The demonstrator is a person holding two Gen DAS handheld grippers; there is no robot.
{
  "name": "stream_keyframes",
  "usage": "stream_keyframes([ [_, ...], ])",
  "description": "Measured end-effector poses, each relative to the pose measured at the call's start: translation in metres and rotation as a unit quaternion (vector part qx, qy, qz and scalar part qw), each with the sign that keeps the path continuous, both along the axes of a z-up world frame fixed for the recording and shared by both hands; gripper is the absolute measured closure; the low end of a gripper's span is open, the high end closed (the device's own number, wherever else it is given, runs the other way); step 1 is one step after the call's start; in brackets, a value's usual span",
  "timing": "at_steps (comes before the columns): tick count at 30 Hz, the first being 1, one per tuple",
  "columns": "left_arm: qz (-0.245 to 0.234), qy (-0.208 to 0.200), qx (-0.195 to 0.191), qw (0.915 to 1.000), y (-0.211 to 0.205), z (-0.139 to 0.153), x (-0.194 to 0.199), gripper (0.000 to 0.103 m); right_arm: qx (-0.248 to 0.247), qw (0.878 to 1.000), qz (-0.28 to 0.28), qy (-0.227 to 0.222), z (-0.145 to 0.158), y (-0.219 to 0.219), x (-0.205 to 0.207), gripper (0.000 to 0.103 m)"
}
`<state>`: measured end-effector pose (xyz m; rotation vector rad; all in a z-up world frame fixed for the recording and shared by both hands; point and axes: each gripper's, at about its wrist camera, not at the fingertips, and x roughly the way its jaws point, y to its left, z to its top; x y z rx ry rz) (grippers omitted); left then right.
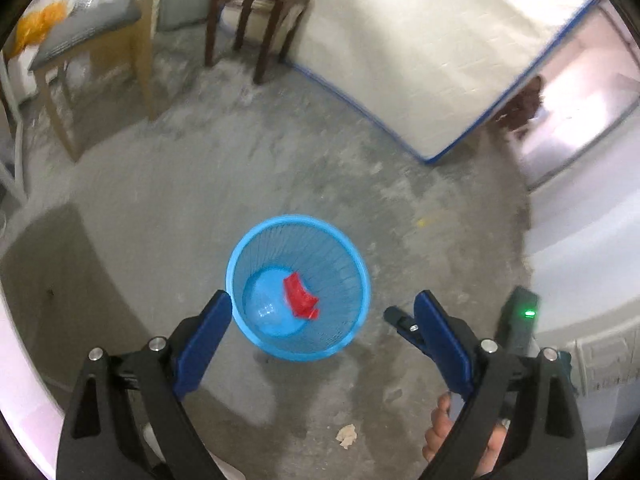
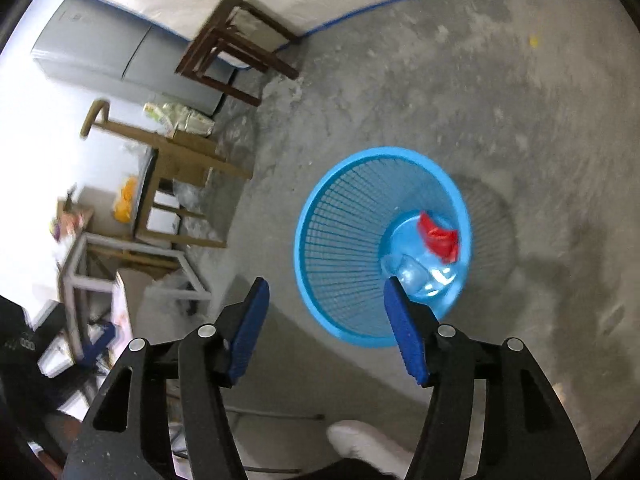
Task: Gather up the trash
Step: 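Carry the cup and red bag to the blue wastebasket and release both, then move both tools back over the table toward the clear plastic bag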
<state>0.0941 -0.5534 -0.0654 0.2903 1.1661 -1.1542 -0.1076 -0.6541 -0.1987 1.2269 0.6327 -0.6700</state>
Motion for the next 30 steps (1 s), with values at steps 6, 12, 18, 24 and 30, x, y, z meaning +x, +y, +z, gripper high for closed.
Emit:
stream_keyframes([
  [6,0.033,-0.127,-0.100,0.9863,0.096,0.100,0.000,0.013,-0.105,0.991,0.044,0.069,0.056,0.039,0.003,0.033],
  [12,0.075,-0.165,-0.088,0.9796,0.208,0.145,0.010,0.006,-0.319,0.930,0.066,0.169,0.143,0.112,0.029,0.007],
  [18,0.176,-0.211,-0.039,0.9605,0.350,0.152,0.019,0.005,-0.431,0.881,0.115,0.160,0.195,0.199,0.066,0.008],
  [24,0.321,-0.177,-0.046,0.9294,0.509,0.147,0.033,0.005,-0.415,0.870,0.263,-0.048,0.228,0.292,0.107,0.008],
  [30,0.447,-0.121,-0.067,0.8839,0.631,0.122,0.054,0.005,-0.369,0.848,0.364,-0.109,0.224,0.347,0.159,0.008],
])
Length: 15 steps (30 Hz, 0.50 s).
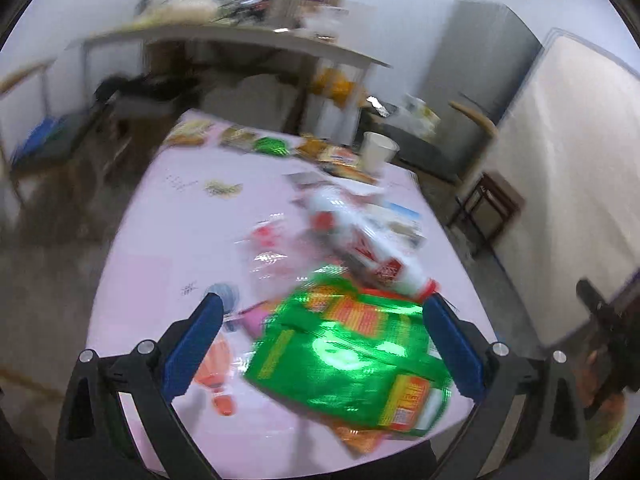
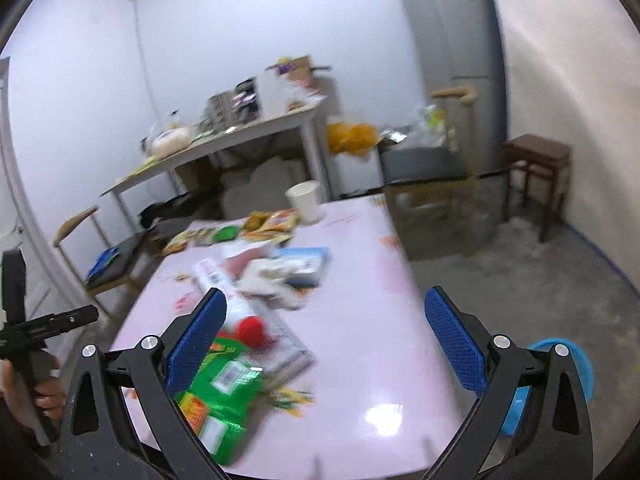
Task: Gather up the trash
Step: 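Move both tools back over the table toward the clear plastic bag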
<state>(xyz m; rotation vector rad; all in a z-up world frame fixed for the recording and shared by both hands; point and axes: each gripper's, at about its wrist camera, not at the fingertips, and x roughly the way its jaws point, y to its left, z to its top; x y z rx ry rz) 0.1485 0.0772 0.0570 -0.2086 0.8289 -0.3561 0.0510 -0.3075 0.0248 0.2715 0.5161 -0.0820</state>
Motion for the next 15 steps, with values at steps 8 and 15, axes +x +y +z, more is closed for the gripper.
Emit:
stream_keyframes([
  [8,0.015,0.069,-0.123,0.9899,0.057,-0.050,0.065,0.005,0.136,0.980,0.117,0.089,-0.018,0.035,0.067,0.010],
  [15,-0.008,0.125,-0.190,0.9738,0.050,-0.089,0.129,0.010,0.164,0.968,0.127,0.138,-0.022,0.051,0.108,0.018],
])
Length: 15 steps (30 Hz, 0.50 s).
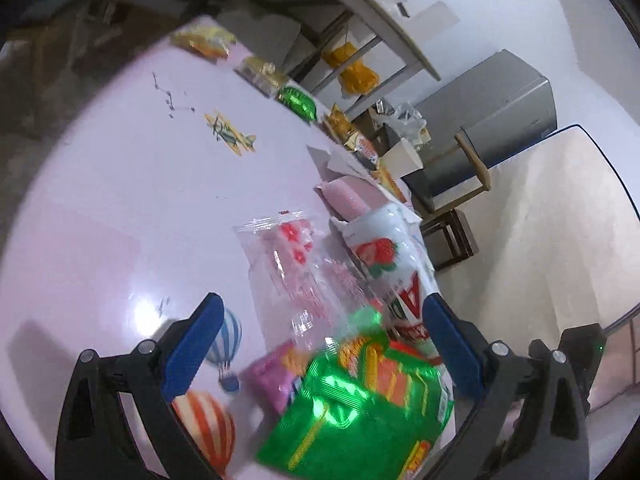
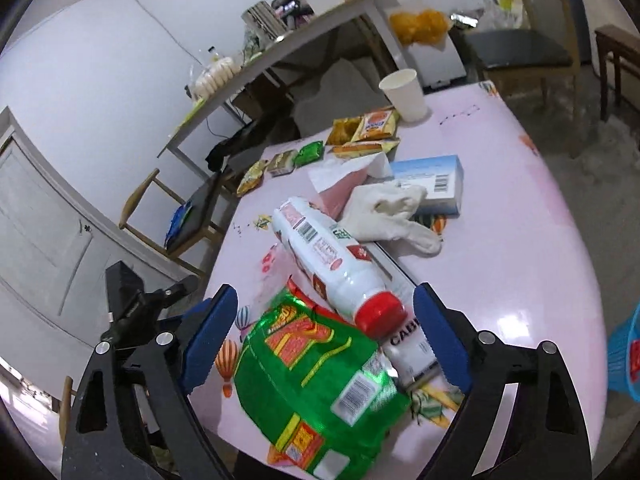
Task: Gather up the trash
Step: 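Move both tools back over the table toward the clear plastic bag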
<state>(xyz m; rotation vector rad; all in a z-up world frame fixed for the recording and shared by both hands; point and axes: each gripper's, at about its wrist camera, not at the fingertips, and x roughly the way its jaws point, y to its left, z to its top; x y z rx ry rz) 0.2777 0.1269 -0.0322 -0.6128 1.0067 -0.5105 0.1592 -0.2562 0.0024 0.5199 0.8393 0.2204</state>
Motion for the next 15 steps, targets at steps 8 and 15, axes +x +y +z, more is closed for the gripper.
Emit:
stream_keyframes([
  [8,-0.011,0.073,0.014,0.9972,-0.019,-0.038,0.041,0.037,0.010,1.000,-0.011,0.012,-0.010,0.008,0.025,0.019],
  [15,-0.023,0.068,0.081,0.9942,-0.041,-0.041,0.037,0.082,0.023,0.999,-0.017,0.023,-0.019,0.005,0.022,0.021],
])
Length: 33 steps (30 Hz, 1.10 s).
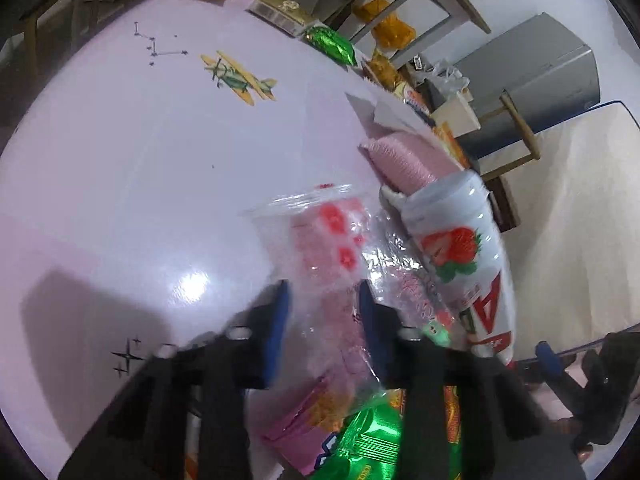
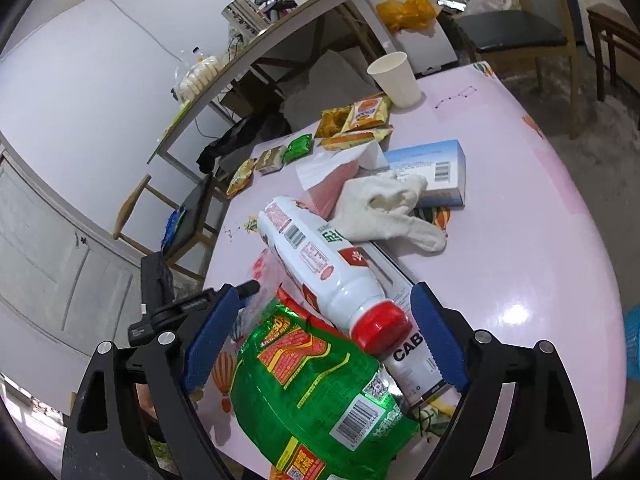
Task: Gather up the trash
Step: 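Move both tools back over the table toward the clear plastic bag, then grasp the clear plastic bag with the left tool while the right tool grasps a yellow snack packet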
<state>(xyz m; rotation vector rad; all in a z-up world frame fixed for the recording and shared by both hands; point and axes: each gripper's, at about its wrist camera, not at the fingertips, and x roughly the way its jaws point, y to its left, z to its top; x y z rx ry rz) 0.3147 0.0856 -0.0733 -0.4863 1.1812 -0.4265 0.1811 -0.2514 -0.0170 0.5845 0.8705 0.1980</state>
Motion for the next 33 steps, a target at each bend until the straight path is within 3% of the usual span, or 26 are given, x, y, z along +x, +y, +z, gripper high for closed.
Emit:
stream_keyframes([
  [4,0.010,0.001,-0.003,0.9999,0.006,-0.002,-0.003,0.094,0.020,1.000,-0.010,0.000,-0.001,-0.012,-0.012,0.025],
  [8,0.013,-0.014,-0.013,0.9997,0.014,0.002,-0.008,0.099,0.031,0.999,-0.012,0.001,0.004,-0.025,-0.014,0.031],
  [12,0.035,-0.045,-0.041,0.9975,0.032,0.014,-0.016,0.100,0.044,0.999,-0.004,-0.004,0.012,-0.036,-0.005,0.033],
  [15,0.059,-0.078,-0.051,0.9939,0.047,0.026,-0.023,0.100,0.081,0.997,-0.002,0.004,0.008,-0.041,0.005,0.039],
  [24,0.072,-0.135,-0.031,0.9877,0.060,0.042,-0.036,0.100,0.154,0.987,0.000,0.044,-0.004,-0.028,0.073,0.055],
  [28,0.071,-0.143,-0.021,0.9870,0.057,0.038,-0.037,0.100,0.147,0.987,-0.012,0.065,-0.009,-0.029,0.107,0.066],
  [31,0.071,-0.144,-0.021,0.9868,0.057,0.037,-0.037,0.100,0.087,0.994,-0.003,0.064,0.000,-0.022,0.131,0.067],
  [33,0.072,-0.146,-0.019,0.9865,0.058,0.035,-0.037,0.100,0.038,0.996,0.028,0.073,0.005,-0.010,0.149,0.061],
])
